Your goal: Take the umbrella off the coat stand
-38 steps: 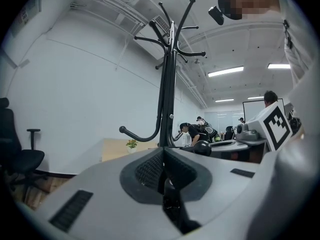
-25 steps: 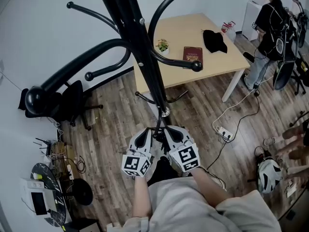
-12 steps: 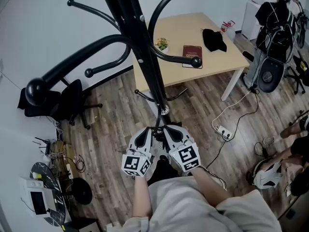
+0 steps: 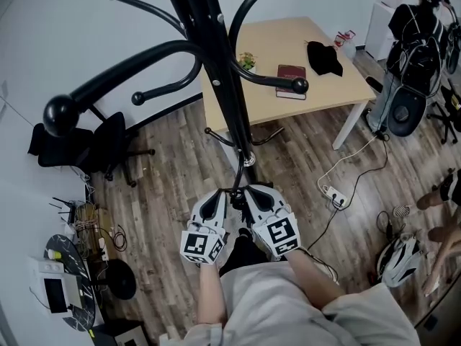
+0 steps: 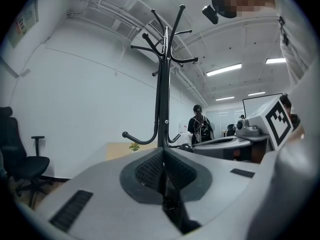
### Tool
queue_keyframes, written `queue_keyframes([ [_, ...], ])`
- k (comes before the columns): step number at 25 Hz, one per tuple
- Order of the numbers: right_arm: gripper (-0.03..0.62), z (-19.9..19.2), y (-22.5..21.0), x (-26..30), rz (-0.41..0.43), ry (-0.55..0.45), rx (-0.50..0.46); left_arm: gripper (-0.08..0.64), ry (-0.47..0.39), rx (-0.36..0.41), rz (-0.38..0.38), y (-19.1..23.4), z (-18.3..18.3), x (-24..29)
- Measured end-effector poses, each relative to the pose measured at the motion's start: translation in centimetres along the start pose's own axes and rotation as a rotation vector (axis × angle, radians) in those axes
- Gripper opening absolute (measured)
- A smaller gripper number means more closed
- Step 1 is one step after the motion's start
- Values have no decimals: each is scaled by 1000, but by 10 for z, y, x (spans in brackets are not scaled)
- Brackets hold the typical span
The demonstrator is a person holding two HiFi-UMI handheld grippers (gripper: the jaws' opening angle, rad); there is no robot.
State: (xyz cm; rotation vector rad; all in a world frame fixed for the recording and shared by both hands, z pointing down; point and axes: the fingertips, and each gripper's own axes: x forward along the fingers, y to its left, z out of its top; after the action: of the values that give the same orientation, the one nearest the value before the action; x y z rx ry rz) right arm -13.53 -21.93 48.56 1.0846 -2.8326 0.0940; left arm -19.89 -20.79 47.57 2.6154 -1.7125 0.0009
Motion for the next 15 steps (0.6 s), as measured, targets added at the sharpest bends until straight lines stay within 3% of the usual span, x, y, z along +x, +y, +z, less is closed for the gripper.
queue_keyframes([
  [15, 9, 4, 11, -9, -2, -13, -5, 25, -11, -3, -9, -8, 1, -16],
])
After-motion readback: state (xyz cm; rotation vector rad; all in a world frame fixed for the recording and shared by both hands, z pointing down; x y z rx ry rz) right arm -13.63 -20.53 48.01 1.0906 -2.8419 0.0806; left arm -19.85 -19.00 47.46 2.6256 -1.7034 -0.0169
